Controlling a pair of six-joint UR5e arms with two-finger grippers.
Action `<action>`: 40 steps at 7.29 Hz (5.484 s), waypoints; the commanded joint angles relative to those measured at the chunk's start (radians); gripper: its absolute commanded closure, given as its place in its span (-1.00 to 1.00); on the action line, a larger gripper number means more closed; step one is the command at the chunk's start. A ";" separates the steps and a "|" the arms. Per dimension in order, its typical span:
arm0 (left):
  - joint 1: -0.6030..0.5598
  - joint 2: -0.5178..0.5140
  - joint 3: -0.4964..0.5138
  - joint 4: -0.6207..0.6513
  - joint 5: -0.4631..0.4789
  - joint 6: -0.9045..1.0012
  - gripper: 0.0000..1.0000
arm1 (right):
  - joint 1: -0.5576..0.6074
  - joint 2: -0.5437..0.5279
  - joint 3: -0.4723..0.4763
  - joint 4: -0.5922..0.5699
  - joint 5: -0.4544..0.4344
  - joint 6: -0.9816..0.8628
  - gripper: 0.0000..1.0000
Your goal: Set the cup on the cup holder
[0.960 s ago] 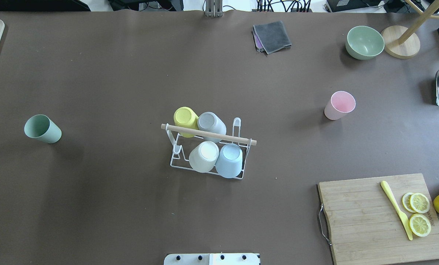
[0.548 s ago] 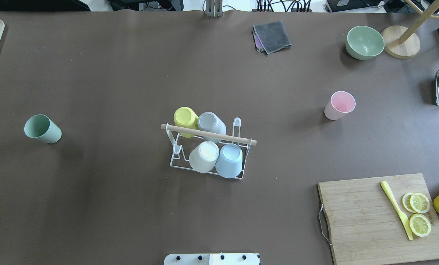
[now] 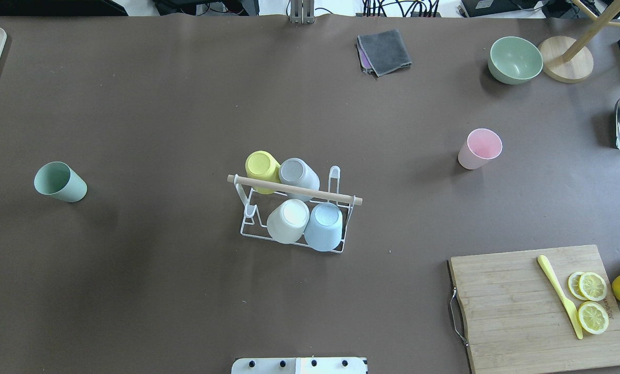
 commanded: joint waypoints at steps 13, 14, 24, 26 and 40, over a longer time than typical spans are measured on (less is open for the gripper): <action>0.348 -0.587 0.419 0.433 0.112 -0.015 -0.97 | -0.473 0.484 -0.088 -0.001 -0.041 0.436 -1.00; 0.360 -0.599 0.424 0.443 0.114 -0.009 -0.97 | -0.478 0.528 -0.146 -0.005 -0.035 0.437 -1.00; 0.590 -0.759 0.620 0.449 0.155 0.282 -0.95 | -0.585 0.990 -0.840 -0.298 0.081 0.277 -1.00; 0.606 -0.763 0.631 0.478 0.184 0.291 -0.95 | -0.585 0.989 -0.860 -0.347 0.113 0.078 -1.00; 0.761 -0.800 0.718 0.524 0.391 0.371 -0.95 | -0.687 1.187 -1.237 -0.458 -0.012 -0.127 -1.00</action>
